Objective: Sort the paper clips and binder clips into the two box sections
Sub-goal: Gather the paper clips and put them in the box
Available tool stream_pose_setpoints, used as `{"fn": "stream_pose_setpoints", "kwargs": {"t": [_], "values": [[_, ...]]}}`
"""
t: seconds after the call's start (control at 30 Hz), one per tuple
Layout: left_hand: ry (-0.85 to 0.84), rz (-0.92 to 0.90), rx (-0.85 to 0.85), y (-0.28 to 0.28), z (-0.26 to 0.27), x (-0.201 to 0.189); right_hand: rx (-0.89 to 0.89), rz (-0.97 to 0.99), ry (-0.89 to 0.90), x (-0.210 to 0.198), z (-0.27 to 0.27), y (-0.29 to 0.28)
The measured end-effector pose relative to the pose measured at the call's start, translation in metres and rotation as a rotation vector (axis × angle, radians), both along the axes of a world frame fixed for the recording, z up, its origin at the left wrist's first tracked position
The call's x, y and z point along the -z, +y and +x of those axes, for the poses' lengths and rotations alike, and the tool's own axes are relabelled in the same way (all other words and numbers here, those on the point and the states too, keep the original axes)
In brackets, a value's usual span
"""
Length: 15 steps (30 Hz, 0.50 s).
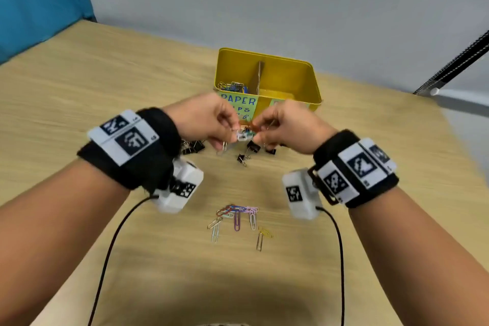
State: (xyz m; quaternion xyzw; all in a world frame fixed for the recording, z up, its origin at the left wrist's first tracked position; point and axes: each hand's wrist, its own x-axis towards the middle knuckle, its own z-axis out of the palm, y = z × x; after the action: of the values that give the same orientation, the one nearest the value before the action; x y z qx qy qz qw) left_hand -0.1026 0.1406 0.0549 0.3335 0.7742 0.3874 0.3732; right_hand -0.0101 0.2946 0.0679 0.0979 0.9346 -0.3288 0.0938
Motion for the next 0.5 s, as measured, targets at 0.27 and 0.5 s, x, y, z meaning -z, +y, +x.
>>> {"fn": "stream_pose_setpoints", "kwargs": {"t": [0.27,0.5], "values": [[0.380,0.064,-0.330,0.044,-0.067,-0.030,0.106,0.108,0.234,-0.018,-0.094,0.024],[0.676,-0.099,-0.323,0.050,-0.067,-0.012,0.021,0.328,0.130,0.004,-0.108,0.028]]}}
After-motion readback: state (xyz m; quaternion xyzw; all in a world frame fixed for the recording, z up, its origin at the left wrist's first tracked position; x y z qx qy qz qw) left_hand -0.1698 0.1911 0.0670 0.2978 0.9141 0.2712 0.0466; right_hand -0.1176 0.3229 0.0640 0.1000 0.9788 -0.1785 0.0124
